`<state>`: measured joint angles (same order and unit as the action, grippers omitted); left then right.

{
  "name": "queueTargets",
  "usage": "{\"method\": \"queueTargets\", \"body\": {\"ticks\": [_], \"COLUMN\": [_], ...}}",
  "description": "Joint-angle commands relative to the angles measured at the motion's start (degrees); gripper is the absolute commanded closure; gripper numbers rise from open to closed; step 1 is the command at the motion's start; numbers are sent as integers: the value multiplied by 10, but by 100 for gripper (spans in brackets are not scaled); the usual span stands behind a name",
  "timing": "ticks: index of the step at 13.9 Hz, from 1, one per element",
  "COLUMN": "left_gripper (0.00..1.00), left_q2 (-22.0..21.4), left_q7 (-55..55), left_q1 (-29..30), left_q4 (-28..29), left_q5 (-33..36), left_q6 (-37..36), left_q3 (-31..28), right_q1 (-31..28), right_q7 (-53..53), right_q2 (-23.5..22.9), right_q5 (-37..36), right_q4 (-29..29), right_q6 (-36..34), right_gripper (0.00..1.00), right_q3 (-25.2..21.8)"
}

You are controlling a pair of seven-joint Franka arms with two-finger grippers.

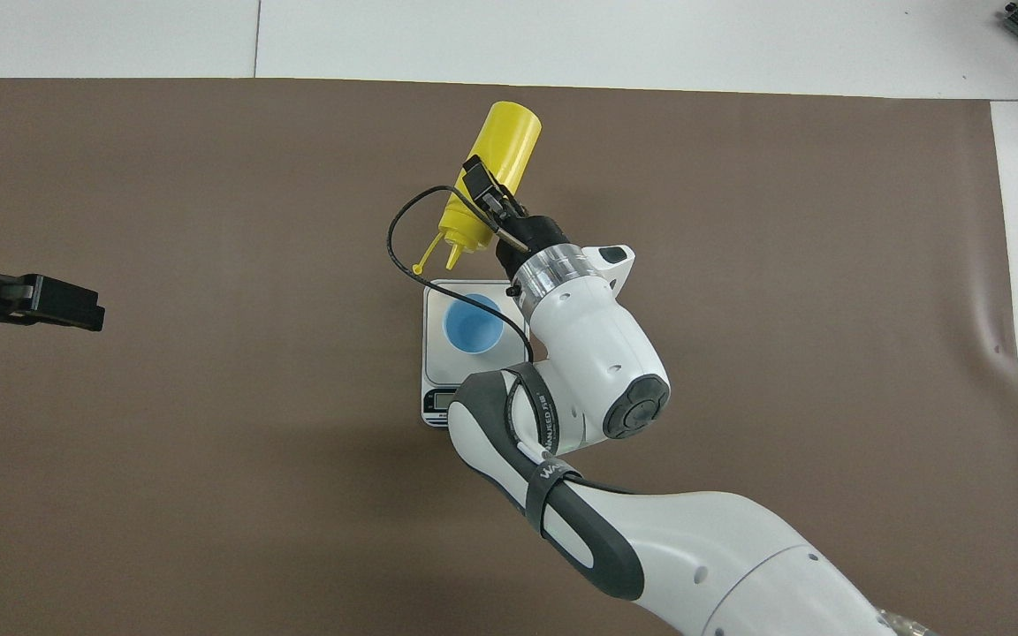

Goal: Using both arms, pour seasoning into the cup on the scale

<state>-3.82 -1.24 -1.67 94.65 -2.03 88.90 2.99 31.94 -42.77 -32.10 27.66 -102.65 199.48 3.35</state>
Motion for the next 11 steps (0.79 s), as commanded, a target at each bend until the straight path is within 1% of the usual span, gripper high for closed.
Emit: {"method": "queueTargets", "body": {"ticks": [1,2,5,8,11], "left_gripper": [0,0,0,0,0], "left_q2": [-13,-13,-13,-13,-13], "left_q7": [-5,-5,-5,-5,-5], "left_q1": [8,8,8,8,8], "left_q4": [10,10,10,10,10], "left_q5": [6,7,6,7,6], "left_q6": [-7,-7,-7,-7,-7], "left_q3": [5,5,5,5,5], "right_q1": [2,1,2,14,22], "right_q7": [65,77,164,169,171], "right_q2": [-8,-8,-6,-5,-5], "right_q5": [-1,-1,6,30,31], "right_q4": [10,10,-7,-10,-13], "right_q6": [15,15,15,15,15], "right_gripper": [100,100,100,100,100], "right_q3": [-4,-5,-7,-9,-11]}}
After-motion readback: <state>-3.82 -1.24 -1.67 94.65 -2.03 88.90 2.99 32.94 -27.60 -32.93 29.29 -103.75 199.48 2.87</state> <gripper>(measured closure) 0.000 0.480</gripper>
